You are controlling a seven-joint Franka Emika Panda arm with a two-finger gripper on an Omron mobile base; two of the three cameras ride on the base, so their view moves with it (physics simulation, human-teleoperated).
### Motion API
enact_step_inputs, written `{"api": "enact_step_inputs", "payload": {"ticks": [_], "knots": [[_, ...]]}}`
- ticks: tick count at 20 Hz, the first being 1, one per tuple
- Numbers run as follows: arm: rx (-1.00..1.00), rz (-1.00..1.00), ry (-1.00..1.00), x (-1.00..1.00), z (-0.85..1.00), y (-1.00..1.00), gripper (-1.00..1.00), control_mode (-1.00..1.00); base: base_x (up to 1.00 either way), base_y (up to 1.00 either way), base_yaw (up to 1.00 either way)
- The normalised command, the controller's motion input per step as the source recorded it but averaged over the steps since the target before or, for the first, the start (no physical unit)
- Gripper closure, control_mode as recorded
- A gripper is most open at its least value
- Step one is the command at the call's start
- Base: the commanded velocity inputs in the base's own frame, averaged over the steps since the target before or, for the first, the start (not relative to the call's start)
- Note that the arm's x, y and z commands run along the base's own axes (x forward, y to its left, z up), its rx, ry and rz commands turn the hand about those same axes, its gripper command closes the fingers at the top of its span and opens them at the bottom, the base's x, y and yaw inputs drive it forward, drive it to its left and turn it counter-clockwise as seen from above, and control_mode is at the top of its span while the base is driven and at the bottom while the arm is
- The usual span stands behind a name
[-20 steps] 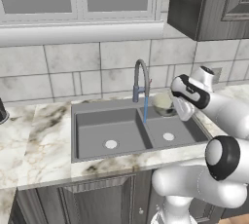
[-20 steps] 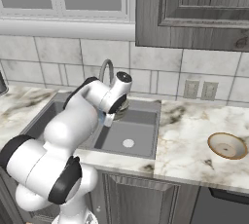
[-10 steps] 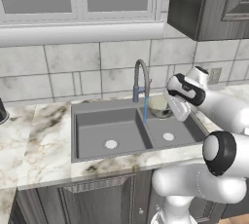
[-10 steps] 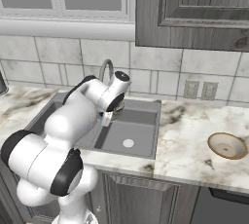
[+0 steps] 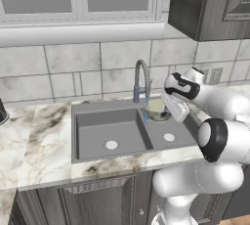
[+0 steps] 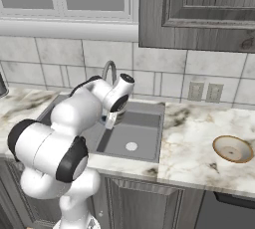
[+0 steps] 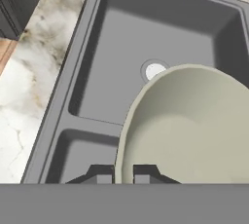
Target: Rinse each bowl for a few seconds and place them down in the sink or on the counter.
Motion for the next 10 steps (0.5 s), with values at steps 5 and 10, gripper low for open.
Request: {"api": "enact_step_inputs", "payload": {"ticks": [5,10], "knots": [[0.02,0.03,0.01,0.2,-0.09,0.11,1.0,-1.0,0.0,0.0,0.0],[0.02,0.05,0.0,0.04,-0.03,-0.03,1.0,-1.0,0.0,0.0,0.0]]}}
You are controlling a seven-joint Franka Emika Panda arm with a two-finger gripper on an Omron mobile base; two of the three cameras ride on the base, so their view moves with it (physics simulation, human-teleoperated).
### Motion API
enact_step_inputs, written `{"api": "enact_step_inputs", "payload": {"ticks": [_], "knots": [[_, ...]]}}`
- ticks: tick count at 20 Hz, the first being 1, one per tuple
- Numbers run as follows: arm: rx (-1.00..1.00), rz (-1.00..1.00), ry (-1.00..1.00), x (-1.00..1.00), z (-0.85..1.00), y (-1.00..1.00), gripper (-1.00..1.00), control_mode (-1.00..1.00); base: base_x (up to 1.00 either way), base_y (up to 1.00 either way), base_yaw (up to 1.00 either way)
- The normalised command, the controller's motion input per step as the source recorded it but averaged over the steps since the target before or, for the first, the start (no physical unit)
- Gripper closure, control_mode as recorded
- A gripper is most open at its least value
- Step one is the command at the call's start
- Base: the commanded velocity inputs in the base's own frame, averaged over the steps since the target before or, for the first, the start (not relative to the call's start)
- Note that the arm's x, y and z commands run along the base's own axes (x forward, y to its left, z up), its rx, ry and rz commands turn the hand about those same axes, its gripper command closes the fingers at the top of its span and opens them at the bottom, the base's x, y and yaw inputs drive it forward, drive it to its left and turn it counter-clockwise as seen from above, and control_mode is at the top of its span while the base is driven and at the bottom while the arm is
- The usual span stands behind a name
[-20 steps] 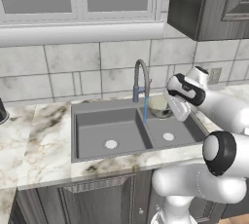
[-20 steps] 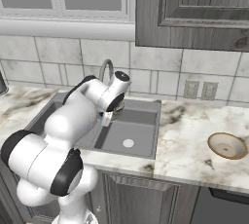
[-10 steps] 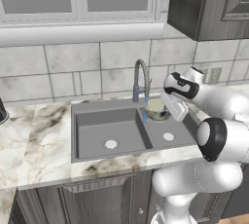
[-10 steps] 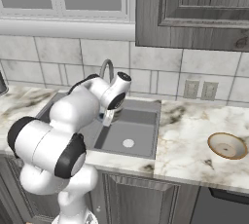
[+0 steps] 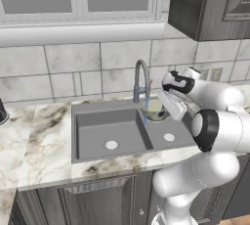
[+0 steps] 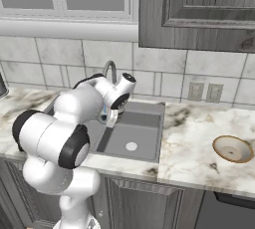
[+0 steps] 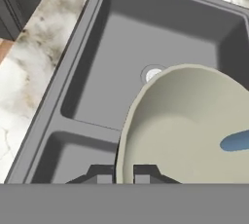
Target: Rinse each bowl for a few seconds and place them down in the sink or on the counter.
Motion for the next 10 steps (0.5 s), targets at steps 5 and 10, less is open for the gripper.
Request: {"api": "enact_step_inputs", "payload": {"ticks": [5,10], "knots": [[0.0,0.06,-0.01,-0.05,0.0,-0.15,1.0,-1.0,0.0,0.0,0.0],[0.0,0.03,-0.04,-0.08,0.05,-0.17,1.0,-1.0,0.0,0.0,0.0]]}}
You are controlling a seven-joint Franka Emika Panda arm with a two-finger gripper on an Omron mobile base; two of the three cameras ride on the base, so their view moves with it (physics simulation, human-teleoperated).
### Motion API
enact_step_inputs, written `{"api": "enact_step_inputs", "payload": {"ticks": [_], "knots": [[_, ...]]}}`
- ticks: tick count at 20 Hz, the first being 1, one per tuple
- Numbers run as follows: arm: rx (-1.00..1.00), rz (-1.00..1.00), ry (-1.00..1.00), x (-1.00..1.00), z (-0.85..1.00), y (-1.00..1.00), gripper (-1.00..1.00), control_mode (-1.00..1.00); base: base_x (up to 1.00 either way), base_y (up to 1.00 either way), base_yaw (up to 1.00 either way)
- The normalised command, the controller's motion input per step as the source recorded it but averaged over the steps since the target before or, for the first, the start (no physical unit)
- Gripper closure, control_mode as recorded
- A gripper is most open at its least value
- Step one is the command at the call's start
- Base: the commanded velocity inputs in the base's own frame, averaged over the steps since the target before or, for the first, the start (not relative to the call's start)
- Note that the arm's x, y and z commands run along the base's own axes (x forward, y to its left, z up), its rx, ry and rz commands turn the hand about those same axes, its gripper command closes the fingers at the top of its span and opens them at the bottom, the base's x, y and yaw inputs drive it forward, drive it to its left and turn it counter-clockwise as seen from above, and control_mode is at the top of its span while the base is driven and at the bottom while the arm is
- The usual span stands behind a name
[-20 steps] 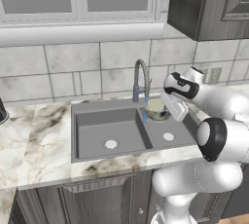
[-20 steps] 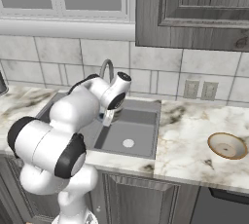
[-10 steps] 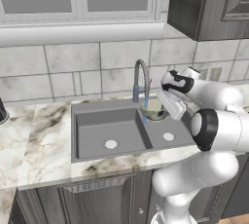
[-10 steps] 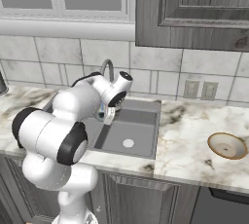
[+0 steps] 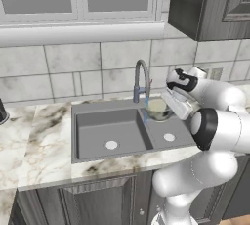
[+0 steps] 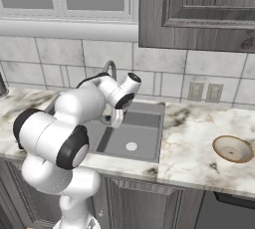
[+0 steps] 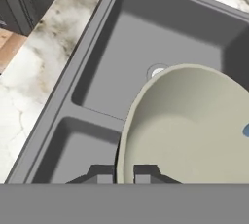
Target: Rinse each bowl for a few seconds and place them down in the sink or on the counter.
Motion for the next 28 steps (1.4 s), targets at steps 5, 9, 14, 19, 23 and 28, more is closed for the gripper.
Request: {"api": "enact_step_inputs", "payload": {"ticks": [5,9,14,19,23,28], "knots": [[0.0,0.0,-0.06,-0.04,0.12,-0.18,1.0,-1.0,0.0,0.0,0.0],[0.0,-0.03,-0.06,-0.02,0.1,-0.19,1.0,-1.0,0.0,0.0,0.0],[0.0,-0.07,-0.03,-0.02,0.11,-0.31,1.0,-1.0,0.0,0.0,0.0],[0.0,-0.1,0.0,-0.01,0.1,-0.4,1.0,-1.0,0.0,0.0,0.0],[0.0,-0.14,0.0,0.0,0.07,-0.25,1.0,-1.0,0.0,0.0,0.0],[0.0,-0.22,0.0,0.04,0.03,-0.18,1.0,-1.0,0.0,0.0,0.0]]}}
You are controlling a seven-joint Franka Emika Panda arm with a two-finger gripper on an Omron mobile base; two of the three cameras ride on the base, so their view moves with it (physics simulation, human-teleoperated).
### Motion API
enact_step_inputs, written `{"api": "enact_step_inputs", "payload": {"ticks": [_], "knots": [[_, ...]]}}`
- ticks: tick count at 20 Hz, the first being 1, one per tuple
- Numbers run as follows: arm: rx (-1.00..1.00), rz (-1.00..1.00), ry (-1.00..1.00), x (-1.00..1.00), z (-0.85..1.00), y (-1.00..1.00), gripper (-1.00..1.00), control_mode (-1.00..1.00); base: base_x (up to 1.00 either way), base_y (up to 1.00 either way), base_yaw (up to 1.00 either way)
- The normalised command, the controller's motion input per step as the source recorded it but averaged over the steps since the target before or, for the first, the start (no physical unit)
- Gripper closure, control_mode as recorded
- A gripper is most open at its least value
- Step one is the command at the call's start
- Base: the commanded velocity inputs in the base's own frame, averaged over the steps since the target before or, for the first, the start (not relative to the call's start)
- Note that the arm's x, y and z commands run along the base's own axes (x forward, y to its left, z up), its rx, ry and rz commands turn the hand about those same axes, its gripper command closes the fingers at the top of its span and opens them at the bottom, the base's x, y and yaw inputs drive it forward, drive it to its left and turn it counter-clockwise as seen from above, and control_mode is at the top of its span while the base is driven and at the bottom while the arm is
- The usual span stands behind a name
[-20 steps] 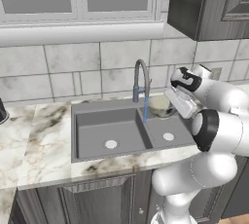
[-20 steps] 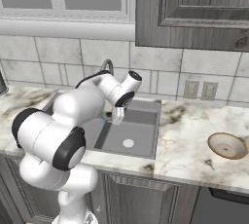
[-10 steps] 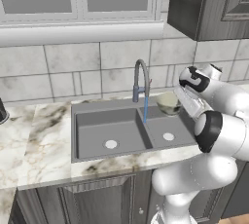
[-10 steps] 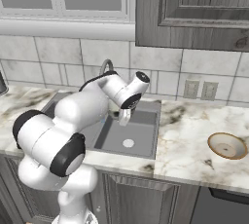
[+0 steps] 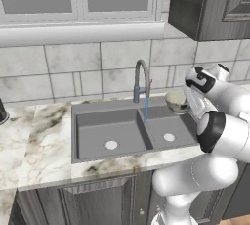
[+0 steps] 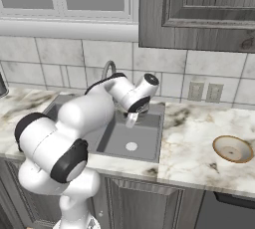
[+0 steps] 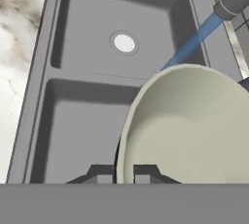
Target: Rinse each bowl for a few seconds and place them down in the sink or on the counter.
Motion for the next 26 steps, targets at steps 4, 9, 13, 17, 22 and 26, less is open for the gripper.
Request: {"api": "enact_step_inputs", "payload": {"ticks": [4,9,13,17,22,26], "knots": [[0.0,-0.24,0.0,0.04,0.0,-0.25,1.0,-1.0,0.0,0.0,0.0],[0.0,-0.23,0.0,0.07,0.0,-0.23,1.0,-1.0,0.0,0.0,0.0],[0.0,-0.2,0.0,0.14,0.01,-0.16,1.0,-1.0,0.0,0.0,0.0],[-0.01,-0.16,0.0,0.2,0.01,-0.12,1.0,-1.0,0.0,0.0,0.0],[0.0,-0.07,0.0,0.25,0.0,-0.14,1.0,-1.0,0.0,0.0,0.0],[0.0,0.0,0.0,0.21,0.0,-0.15,1.0,-1.0,0.0,0.0,0.0]]}}
